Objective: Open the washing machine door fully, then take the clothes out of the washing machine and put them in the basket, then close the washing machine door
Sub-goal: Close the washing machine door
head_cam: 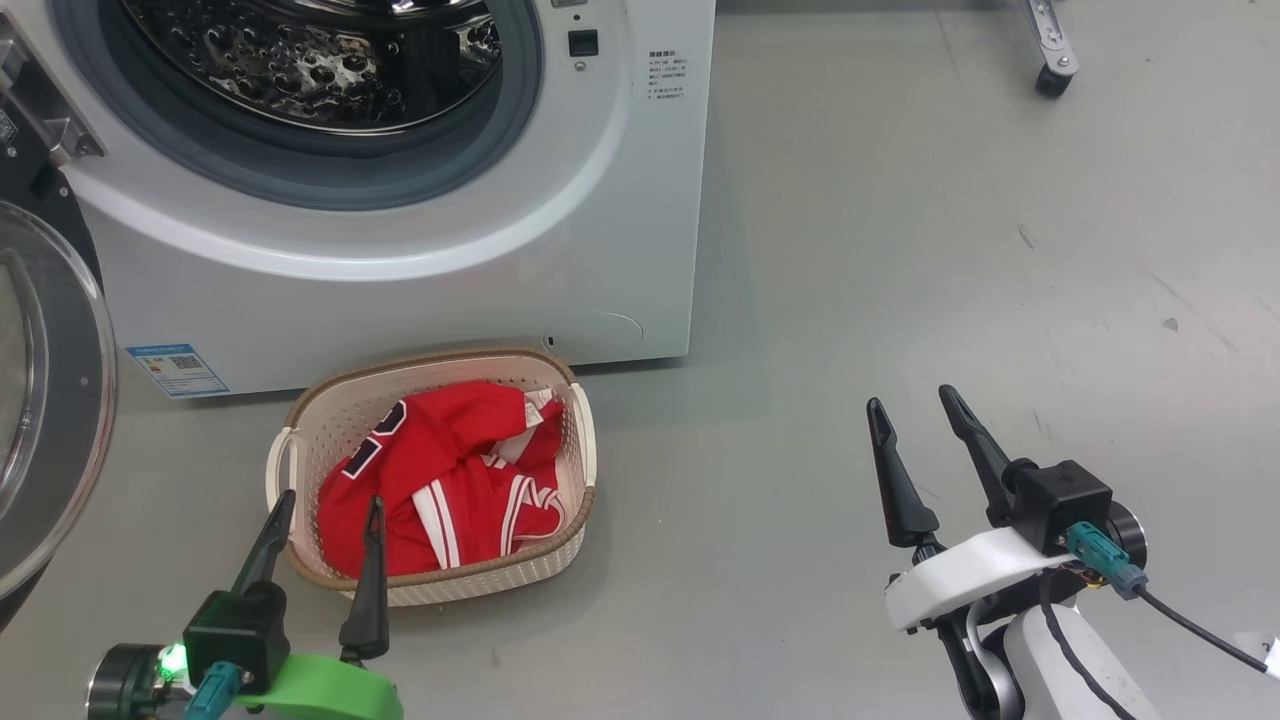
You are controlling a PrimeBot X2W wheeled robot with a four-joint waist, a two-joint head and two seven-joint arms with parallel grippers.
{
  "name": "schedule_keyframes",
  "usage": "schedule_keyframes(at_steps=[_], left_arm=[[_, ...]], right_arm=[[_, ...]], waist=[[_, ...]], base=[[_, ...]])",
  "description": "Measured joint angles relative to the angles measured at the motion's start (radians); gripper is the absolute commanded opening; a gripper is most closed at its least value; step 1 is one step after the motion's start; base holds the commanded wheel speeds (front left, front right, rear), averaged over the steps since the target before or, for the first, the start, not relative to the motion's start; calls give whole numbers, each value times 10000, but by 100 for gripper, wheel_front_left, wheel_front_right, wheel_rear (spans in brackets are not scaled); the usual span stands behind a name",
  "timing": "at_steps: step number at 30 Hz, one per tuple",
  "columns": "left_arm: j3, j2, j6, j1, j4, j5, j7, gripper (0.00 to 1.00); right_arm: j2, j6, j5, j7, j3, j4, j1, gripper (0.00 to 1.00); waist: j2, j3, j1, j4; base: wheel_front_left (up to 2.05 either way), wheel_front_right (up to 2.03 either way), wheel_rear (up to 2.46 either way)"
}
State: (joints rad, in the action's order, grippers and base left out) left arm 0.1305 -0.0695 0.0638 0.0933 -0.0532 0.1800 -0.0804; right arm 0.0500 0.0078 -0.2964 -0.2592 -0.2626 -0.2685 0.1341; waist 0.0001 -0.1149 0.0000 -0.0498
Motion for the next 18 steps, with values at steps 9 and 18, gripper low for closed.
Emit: schedule_keyframes(at_steps=[9,18], left_arm=[[2,-8,-2,0,-17,0,0,100],[81,-8,-75,-3,-6,0,-2,100]], right_arm=[[0,0,2,0,31,-4,1,100],[-4,-15,94,-2,305,-6,-6,100]], waist=[[0,48,0,50],[0,147,0,342]], base=[[0,0,0],[0,0,0]])
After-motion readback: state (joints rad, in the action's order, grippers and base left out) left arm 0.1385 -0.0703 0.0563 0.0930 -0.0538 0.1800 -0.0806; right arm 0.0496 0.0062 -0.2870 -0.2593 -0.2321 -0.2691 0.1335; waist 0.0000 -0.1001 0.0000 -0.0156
